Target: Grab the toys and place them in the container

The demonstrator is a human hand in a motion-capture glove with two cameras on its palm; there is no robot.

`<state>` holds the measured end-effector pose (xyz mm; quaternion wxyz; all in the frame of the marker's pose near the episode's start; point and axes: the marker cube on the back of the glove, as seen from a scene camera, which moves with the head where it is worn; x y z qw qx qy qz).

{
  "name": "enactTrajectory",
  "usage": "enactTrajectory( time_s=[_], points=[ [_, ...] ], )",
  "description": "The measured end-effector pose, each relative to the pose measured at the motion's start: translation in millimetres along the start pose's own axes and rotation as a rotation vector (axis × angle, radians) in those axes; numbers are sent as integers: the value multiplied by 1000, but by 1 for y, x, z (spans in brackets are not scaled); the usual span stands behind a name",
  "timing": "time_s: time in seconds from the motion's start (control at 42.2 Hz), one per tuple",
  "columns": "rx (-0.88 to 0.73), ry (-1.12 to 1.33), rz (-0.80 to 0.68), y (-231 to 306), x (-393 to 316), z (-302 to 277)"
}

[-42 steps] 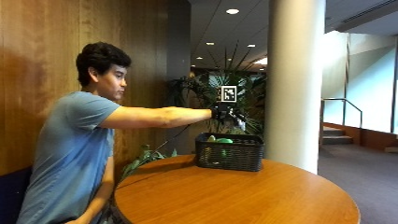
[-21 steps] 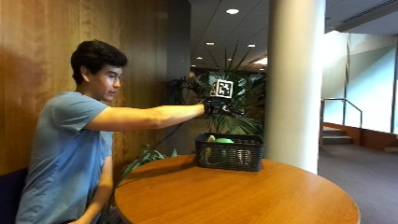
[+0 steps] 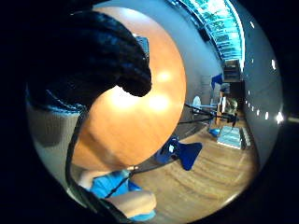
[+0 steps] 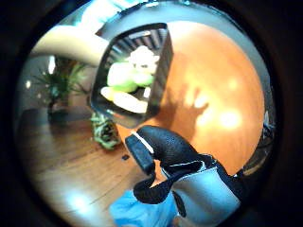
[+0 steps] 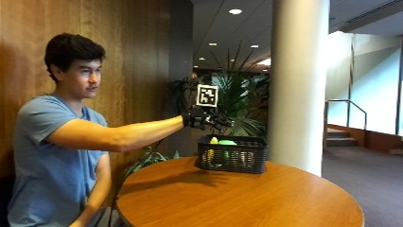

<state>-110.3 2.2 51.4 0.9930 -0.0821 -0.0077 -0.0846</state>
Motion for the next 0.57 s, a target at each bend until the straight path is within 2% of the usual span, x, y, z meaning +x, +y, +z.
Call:
enactTrajectory(
  time_s=[0.119,0.308,0.427,0.569],
  points=[
    [19,-64,138,15,21,3],
    [63,-93,81,42,46,4],
    [46,-14,224,49,69,10],
    [48,21,154,59,81,15]
  ],
)
